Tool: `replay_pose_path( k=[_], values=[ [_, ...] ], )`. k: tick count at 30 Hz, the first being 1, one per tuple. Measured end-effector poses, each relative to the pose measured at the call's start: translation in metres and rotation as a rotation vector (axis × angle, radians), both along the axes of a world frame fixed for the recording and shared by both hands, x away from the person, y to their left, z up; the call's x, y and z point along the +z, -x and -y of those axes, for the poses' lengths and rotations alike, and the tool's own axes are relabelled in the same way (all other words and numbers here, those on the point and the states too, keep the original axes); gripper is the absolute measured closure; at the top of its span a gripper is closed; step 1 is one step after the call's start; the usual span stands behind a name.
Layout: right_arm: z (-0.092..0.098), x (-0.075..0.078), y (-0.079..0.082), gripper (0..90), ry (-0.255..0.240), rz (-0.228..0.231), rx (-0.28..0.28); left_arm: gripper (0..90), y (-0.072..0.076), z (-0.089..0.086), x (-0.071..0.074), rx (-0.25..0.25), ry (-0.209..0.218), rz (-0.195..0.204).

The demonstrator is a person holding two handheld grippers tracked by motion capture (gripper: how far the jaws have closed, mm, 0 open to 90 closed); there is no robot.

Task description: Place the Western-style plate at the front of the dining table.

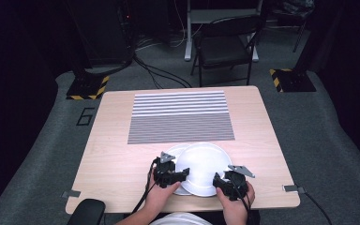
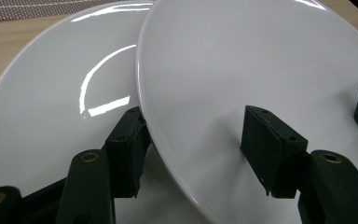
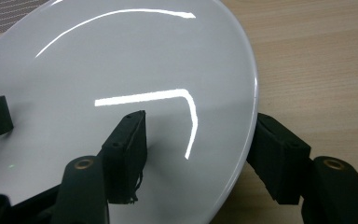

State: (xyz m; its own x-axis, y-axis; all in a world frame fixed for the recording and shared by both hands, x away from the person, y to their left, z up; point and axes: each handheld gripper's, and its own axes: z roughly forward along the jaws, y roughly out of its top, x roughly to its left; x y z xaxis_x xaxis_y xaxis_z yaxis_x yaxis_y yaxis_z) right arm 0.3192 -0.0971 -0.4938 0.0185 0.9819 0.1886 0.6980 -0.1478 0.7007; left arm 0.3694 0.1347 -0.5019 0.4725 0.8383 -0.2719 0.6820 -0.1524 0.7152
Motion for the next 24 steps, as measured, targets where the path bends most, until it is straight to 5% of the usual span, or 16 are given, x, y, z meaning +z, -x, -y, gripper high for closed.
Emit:
replay_pose_path(
  k=[24],
  values=[
    [-0.012,0.013,-0.02,38.8,-0.012,0.027,0.021,42.6,-0.015,-0.014,0.014,0.04,0.013,0.024]
  ],
)
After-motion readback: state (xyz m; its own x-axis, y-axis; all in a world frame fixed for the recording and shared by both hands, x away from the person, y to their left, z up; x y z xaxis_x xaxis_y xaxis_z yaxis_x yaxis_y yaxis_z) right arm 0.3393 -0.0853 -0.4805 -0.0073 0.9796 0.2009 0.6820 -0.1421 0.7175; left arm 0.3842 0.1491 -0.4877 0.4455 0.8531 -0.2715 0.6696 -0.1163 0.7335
